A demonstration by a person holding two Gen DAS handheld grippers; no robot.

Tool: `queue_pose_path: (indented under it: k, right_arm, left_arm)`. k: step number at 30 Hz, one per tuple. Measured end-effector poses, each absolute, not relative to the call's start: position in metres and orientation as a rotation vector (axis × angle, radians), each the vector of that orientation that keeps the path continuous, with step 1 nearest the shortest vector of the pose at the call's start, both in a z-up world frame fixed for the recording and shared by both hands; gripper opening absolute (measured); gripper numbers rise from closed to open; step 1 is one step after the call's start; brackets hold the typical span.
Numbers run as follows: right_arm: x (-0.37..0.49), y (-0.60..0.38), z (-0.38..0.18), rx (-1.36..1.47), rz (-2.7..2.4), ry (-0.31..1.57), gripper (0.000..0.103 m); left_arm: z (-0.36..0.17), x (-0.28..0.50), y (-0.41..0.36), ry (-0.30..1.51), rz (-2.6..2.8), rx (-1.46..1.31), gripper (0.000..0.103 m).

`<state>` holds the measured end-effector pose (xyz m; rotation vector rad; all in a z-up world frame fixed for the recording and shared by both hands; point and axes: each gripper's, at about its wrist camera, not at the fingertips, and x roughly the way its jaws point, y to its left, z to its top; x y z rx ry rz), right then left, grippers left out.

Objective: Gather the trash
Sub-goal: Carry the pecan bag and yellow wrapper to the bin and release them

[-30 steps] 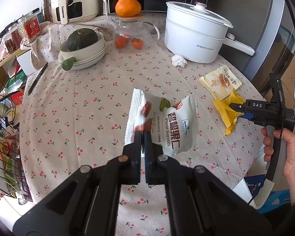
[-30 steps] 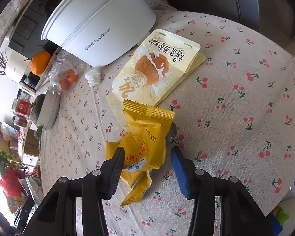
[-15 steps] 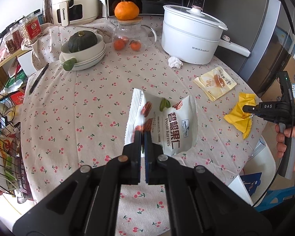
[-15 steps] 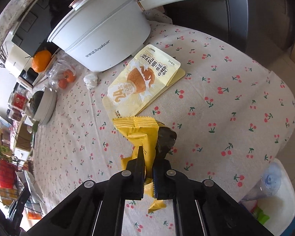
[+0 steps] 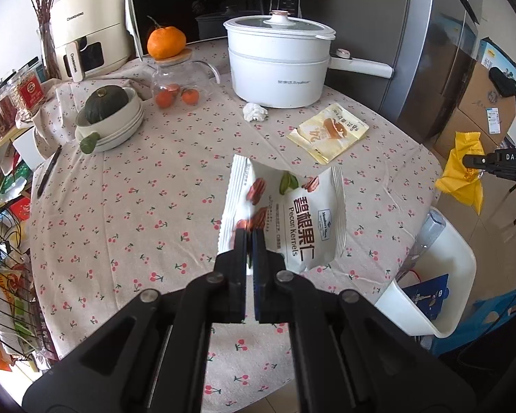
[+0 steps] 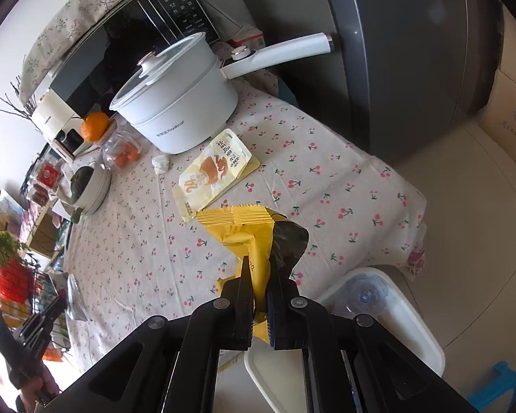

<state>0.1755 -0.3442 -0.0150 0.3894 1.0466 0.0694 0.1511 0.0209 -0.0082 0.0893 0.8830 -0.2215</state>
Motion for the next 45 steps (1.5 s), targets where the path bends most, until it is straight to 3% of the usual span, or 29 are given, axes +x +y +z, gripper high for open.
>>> queue_pose_path:
  k: [12,23,34,36,39,40,45]
  right_arm:
    - [0.099,-0.392,-0.01,0.338,0.0,1.035,0.007]
    - [0.07,-0.417,-0.043,0.371,-0.046,1.118,0.007]
    - [0.068,-0.428,-0.048,0.375,-0.084,1.133,0.007]
    - [0.067,-0.43,-0.049,0.38,-0.09,1.133,0.007]
    - [0.066,-0.434,-0.051,0.382,-0.103,1.138,0.007]
    - [0.065,-0.436,-0.052,0.384,-0.107,1.14,0.007]
    - [0.063,-0.439,-0.053,0.382,-0.119,1.142,0.007]
  left_arm:
    - [-0.01,0.117,-0.075,0.86,-0.415,0.197,0.004]
    - [-0.059,0.087,-0.171,0.894,-0.575,0.434,0.004]
    - [-0.092,0.093,-0.218,0.968,-0.649,0.485,0.005]
    - [-0.091,0.096,-0.22,0.978,-0.663,0.469,0.015]
    - [-0.085,0.097,-0.218,0.974,-0.644,0.443,0.053]
    - [-0.082,0.097,-0.215,0.967,-0.638,0.434,0.06]
    - [-0.071,0.097,-0.196,0.957,-0.589,0.41,0.071]
